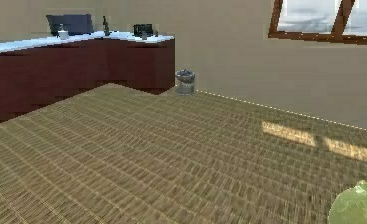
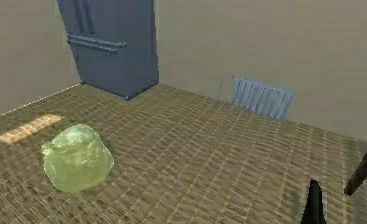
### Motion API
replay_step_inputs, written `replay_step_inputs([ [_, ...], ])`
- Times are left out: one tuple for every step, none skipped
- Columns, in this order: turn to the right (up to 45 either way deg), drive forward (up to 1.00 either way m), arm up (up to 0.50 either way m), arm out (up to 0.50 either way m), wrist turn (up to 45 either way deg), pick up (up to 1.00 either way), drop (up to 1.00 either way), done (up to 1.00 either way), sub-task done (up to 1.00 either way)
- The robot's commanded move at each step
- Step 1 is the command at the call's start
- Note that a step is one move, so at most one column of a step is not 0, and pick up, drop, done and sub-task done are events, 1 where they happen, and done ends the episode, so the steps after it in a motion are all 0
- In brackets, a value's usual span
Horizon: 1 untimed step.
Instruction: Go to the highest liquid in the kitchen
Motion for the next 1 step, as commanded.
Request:
replay_step_inputs([
  [0.0,1.0,0.0,0.0,0.0,0.0,0.0,0.0,0.0],
])
